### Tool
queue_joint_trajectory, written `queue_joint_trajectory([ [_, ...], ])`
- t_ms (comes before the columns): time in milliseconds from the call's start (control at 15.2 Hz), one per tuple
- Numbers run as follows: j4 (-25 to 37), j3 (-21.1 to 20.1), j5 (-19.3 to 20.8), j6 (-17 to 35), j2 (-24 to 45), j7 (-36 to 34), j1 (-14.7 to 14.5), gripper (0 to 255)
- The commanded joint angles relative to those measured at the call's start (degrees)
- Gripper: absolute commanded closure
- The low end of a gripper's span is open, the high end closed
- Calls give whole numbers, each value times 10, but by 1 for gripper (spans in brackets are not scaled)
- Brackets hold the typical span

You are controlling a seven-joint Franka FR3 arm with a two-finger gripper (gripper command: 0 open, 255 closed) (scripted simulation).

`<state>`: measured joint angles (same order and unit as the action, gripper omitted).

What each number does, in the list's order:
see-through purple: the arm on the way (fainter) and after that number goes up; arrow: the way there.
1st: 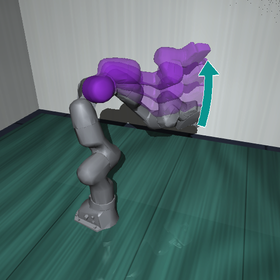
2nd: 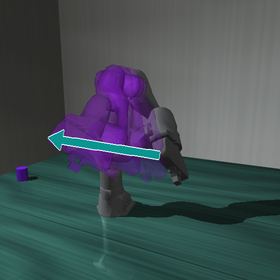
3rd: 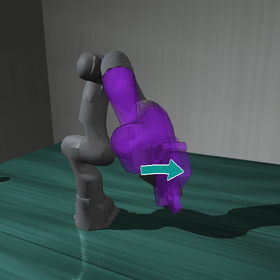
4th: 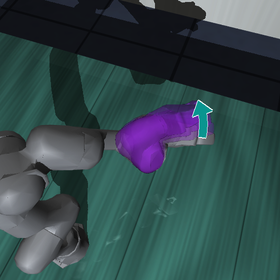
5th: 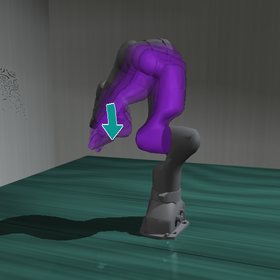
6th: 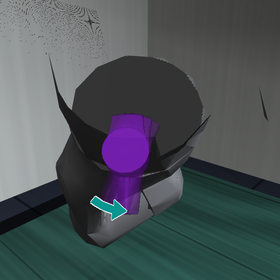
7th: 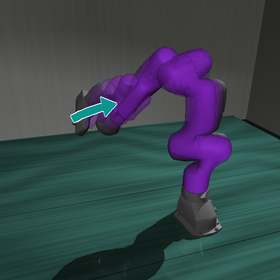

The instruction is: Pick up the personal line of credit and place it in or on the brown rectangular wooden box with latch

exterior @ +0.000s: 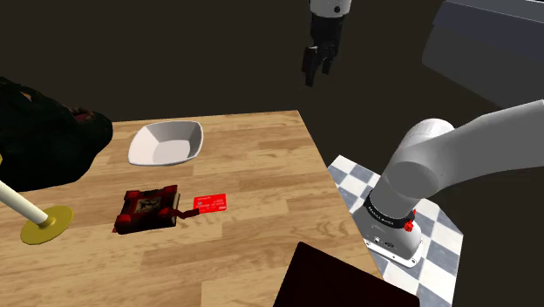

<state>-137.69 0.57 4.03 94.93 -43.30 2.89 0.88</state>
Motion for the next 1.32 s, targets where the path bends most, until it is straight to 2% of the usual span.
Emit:
queue_joint_trajectory([
  [0, 0, 0, 0, 0, 0, 0, 0, 0],
  [660, 97, -95, -16, 3, 198, -13, -67, 0],
  [1254, 207, -173, -1, -20, 379, -31, -120, 0],
])
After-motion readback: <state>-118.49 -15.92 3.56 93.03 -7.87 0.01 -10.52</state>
